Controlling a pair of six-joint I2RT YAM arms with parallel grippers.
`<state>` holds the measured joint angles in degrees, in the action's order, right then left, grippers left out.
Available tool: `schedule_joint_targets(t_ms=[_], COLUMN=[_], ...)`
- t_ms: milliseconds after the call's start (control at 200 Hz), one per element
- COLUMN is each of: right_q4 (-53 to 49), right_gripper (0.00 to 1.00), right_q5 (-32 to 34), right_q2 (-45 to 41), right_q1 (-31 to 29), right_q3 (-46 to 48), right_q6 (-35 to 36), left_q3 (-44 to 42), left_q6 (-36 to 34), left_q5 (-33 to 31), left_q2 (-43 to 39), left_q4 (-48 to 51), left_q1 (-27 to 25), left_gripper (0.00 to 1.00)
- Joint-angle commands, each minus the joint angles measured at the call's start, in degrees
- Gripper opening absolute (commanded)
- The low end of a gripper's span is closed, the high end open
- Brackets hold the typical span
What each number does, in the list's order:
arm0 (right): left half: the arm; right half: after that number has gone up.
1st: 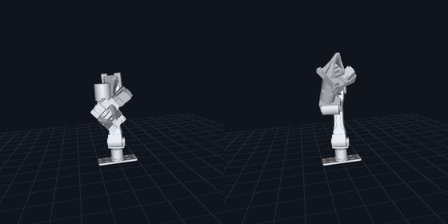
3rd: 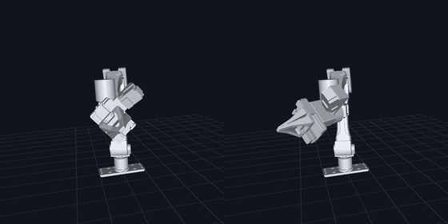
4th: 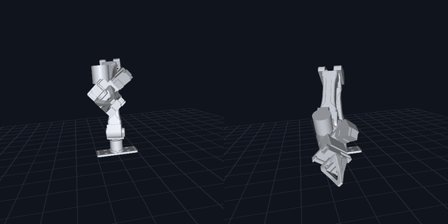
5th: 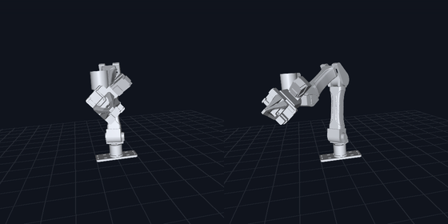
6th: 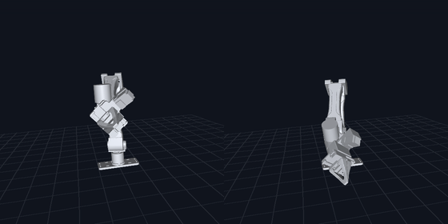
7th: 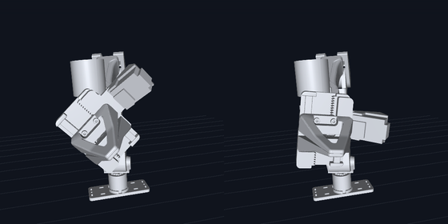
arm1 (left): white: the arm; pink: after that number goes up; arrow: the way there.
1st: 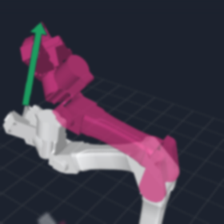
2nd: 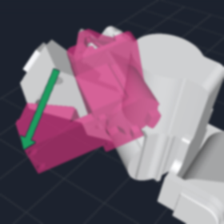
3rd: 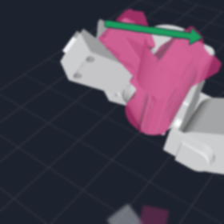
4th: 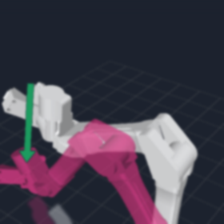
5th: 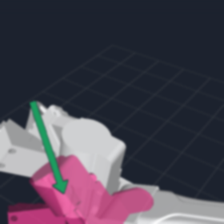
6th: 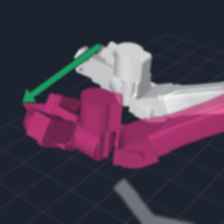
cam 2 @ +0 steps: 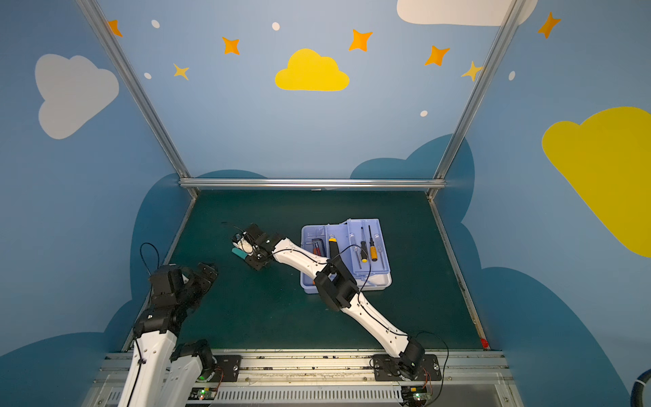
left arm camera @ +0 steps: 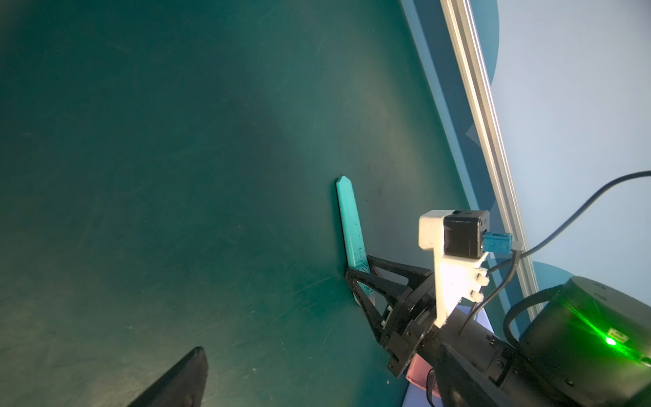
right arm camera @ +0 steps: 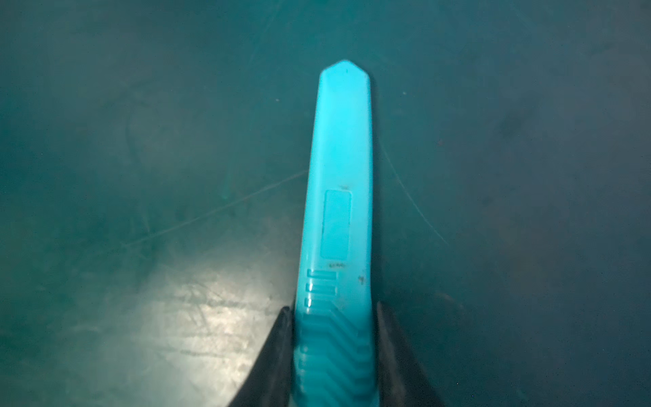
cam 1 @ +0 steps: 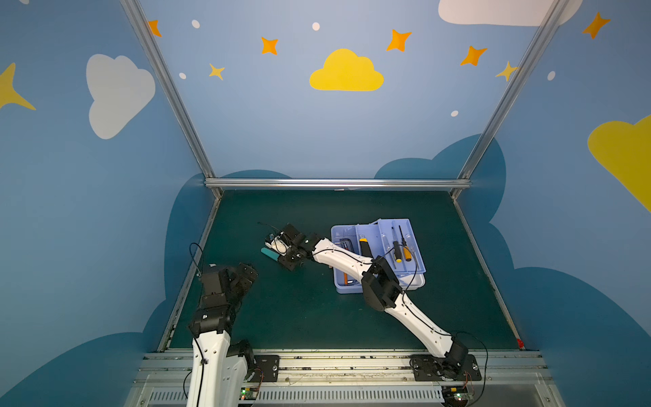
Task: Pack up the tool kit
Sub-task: 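Reach the right gripper to the teal utility knife and grasp it, then place the teal knife into the box tray and release it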
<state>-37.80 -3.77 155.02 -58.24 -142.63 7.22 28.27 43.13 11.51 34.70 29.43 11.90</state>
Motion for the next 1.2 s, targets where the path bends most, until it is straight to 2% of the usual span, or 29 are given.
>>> schedule_joint_targets(t_ms=[0,200,345,601,731,966,1197], right_q4=[-3.93,0.96,5.36,5.02,4.92,4.72,2.98], right_gripper=[0.11,0.0,0.0,0.0,0.0,0.0,0.0], right_q5=[1.9,2.5,4.82,11.96,17.41,23.78,26.34], right_q2=[0.3,-8.8,-17.97,-32.88,-41.61,-55.35,-61.31], right_q1=[-0.15,-0.12,-0.03,1.84,3.74,8.23,10.48], right_q3=[0.23,9.43,18.36,30.19,39.04,55.5,65.06], right_q6=[-1.37,-5.17,-8.51,-14.17,-18.24,-25.36,-30.29], left_q3=[-0.15,0.02,0.31,-1.81,-0.84,2.59,5.58], left_q6=[-0.65,-0.88,-2.17,-2.47,-3.44,-4.53,-4.4], left_q5=[0.27,0.27,3.0,7.14,5.78,1.02,2.45], left_q2=[-0.16,0.19,0.46,4.43,7.69,17.62,28.17], left_q4=[0.21,0.0,-0.85,-6.91,-9.61,-15.18,-20.34], left_q1=[0.22,0.23,0.23,-0.72,-4.76,-18.79,-25.56], left_gripper=[1.0,1.0,1.0,1.0,1.0,1.0,1.0])
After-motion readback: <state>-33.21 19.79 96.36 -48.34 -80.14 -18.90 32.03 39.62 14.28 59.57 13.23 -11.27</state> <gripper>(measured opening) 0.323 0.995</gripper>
